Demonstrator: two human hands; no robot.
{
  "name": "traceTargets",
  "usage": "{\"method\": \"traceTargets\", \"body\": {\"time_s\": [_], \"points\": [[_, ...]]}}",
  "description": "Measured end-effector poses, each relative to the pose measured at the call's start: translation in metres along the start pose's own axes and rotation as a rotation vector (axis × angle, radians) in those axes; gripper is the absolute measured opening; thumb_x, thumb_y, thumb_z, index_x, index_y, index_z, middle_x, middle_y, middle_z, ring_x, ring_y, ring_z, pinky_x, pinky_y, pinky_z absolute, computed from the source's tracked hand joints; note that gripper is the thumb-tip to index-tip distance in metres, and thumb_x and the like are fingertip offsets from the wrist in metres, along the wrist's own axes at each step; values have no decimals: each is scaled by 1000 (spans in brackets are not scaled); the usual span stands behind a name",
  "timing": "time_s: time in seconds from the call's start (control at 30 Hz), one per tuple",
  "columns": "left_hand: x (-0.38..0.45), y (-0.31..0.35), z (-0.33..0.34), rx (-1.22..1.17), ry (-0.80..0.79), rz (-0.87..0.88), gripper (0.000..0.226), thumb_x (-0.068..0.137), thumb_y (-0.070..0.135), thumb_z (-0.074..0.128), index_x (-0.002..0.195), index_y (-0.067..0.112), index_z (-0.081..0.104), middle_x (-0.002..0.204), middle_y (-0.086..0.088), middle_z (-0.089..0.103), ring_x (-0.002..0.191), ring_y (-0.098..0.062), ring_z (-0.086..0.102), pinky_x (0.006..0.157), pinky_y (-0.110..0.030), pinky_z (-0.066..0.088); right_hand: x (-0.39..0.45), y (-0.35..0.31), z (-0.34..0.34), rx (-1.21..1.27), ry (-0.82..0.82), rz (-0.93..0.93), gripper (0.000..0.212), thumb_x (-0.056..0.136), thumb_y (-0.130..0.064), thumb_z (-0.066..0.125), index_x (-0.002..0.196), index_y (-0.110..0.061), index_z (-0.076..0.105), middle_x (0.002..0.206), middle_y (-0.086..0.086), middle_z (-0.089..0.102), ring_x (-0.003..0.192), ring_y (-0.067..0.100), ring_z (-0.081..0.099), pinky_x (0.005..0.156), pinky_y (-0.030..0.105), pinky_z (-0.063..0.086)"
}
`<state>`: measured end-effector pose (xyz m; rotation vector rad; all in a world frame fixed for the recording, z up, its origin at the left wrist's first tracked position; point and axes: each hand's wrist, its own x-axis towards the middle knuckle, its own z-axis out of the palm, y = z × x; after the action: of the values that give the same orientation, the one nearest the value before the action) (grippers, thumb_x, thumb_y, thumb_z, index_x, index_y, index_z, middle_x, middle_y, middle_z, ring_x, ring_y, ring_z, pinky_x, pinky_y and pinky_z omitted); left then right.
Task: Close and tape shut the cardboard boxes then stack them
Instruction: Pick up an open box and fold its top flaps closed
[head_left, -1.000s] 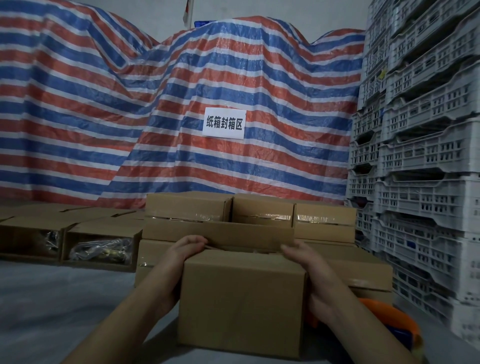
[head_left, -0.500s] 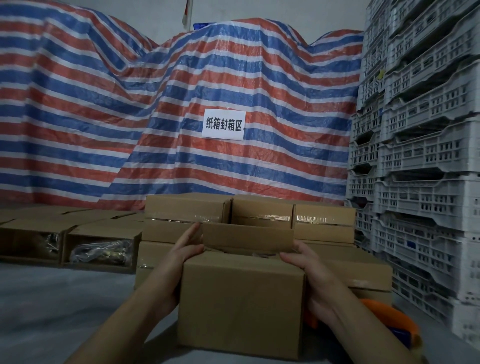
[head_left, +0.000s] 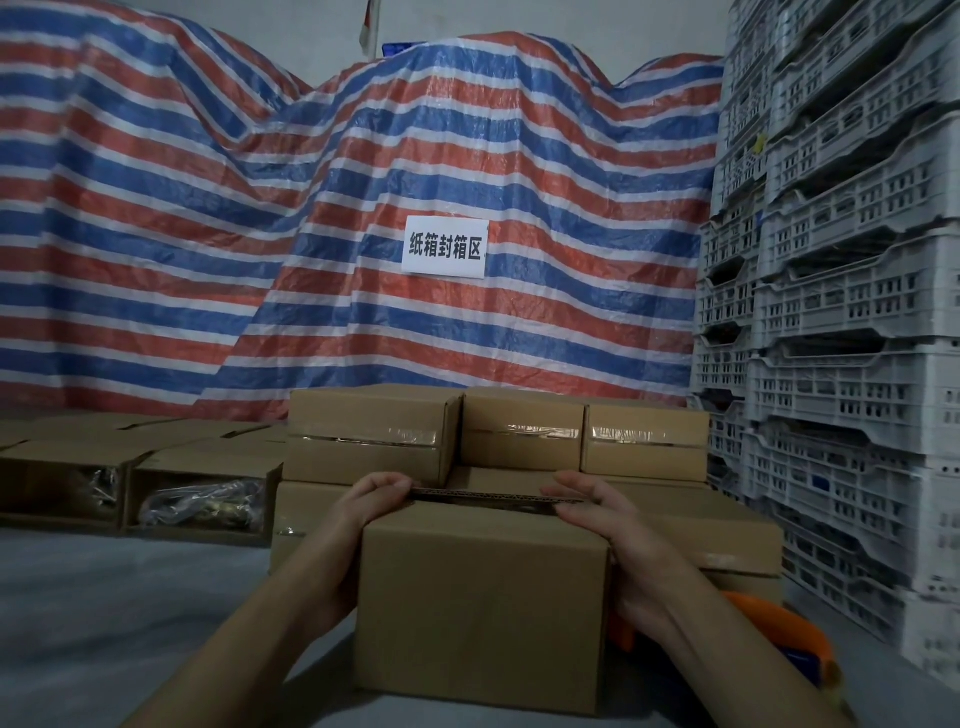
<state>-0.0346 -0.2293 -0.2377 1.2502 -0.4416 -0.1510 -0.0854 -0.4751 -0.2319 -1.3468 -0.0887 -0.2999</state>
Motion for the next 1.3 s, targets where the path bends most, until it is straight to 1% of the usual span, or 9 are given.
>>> {"method": "traceTargets", "body": {"time_s": [0.27, 0.43, 0.6, 0.73, 0.9, 1.0, 1.1, 1.23, 1.3], "points": [[0, 2, 0, 40, 30, -18, 12, 83, 30, 64, 83, 18, 63, 77, -10, 69, 63, -22, 66, 58, -32, 53, -7, -3, 2, -44, -23, 6, 51, 66, -22, 77, 117, -17, 71, 120, 5, 71, 104, 26, 68, 67, 34, 58], [-2, 3, 1, 30, 34, -26, 13, 82, 29, 64, 83, 17, 61, 83, -8, 73, 65, -22, 67, 58, -32, 53, -8, -4, 8, 5, 8, 80, 42, 73, -50, 71, 98, -17, 79, 100, 10, 78, 88, 26, 74, 74, 38, 56], [-3, 4, 3, 42, 42, -32, 13, 82, 29, 64, 82, 17, 61, 84, -11, 70, 69, -24, 64, 63, -34, 52, -5, -2, 9, -84, 68, 54, 16, 89, -19, 68, 104, -18, 75, 117, 16, 68, 103, 37, 66, 76, 42, 55], [-1, 10, -1, 102, 4, -59, 16, 80, 29, 66, 84, 15, 61, 87, -10, 71, 69, -22, 64, 61, -32, 51, -2, -4, 8, -115, 60, 55, 16, 91, -9, 63, 103, -13, 74, 110, 18, 69, 89, 32, 66, 64, 34, 54], [7, 28, -5, 519, 88, 73, 15, 91, 24, 64, 84, 11, 69, 98, -9, 72, 84, -18, 66, 75, -30, 50, 1, -3, 4, -106, 40, 80, 17, 92, -7, 62, 103, -13, 73, 109, 19, 67, 85, 30, 65, 60, 32, 53], [3, 37, 14, 971, 108, 321, 16, 96, 40, 55, 91, 31, 68, 91, 10, 69, 84, 1, 63, 71, -20, 47, -1, -3, 5, -106, 41, 79, 17, 92, -8, 62, 105, -13, 73, 110, 20, 67, 85, 30, 65, 60, 32, 54], [-3, 42, 42, 1249, -35, 504, 37, 89, 63, 40, 103, 38, 65, 98, 19, 64, 86, 6, 58, 78, -22, 51, -3, -5, 6, -134, 33, 79, 19, 94, -10, 62, 109, -14, 72, 113, 20, 67, 91, 32, 65, 66, 36, 54], [1, 31, 60, 1542, -250, 424, 70, 83, 81, 33, 141, 42, 42, 137, 20, 49, 115, -1, 50, 85, -20, 40, -6, -8, 8, -115, 26, 82, 17, 96, -9, 59, 108, -11, 70, 112, 22, 67, 96, 35, 63, 72, 39, 52], [0, 24, 59, 1665, -307, 381, 80, 78, 86, 32, 147, 45, 27, 147, 16, 42, 124, -6, 46, 87, -25, 37, -7, -8, 10, -128, 36, 79, 15, 95, -8, 58, 103, -11, 70, 107, 21, 67, 94, 34, 62, 71, 38, 51]]}}
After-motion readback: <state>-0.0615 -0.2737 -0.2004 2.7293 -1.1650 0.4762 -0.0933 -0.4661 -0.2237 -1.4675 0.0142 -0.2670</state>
